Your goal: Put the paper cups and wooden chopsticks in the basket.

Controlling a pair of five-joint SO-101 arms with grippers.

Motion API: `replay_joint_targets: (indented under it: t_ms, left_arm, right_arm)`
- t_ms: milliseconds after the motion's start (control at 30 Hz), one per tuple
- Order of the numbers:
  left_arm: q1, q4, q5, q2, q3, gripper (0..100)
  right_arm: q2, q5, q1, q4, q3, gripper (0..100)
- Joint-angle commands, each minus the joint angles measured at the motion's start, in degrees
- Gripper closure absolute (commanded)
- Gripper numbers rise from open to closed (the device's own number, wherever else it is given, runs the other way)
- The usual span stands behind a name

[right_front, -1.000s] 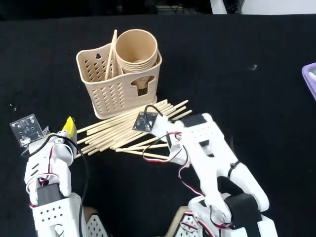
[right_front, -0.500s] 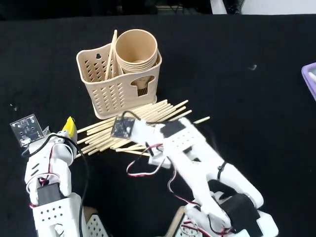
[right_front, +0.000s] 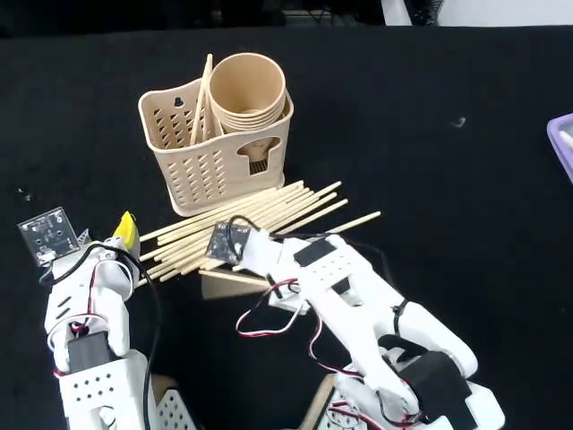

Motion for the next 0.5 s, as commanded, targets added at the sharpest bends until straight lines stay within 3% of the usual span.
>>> replay_joint_targets:
  t_ms: [0,467]
  left_arm:
    - [-0.1,0.3,-0.5,-0.3,1.5,76]
    - [-0.1,0.3,-0.5,-0.3,1.5,76]
  right_arm:
    - [-0.5,-5.1,-1.2,-0.7,-1.2,97.6]
    - [-0.6,-11.7,-1.8,-6.7,2.5,98.8]
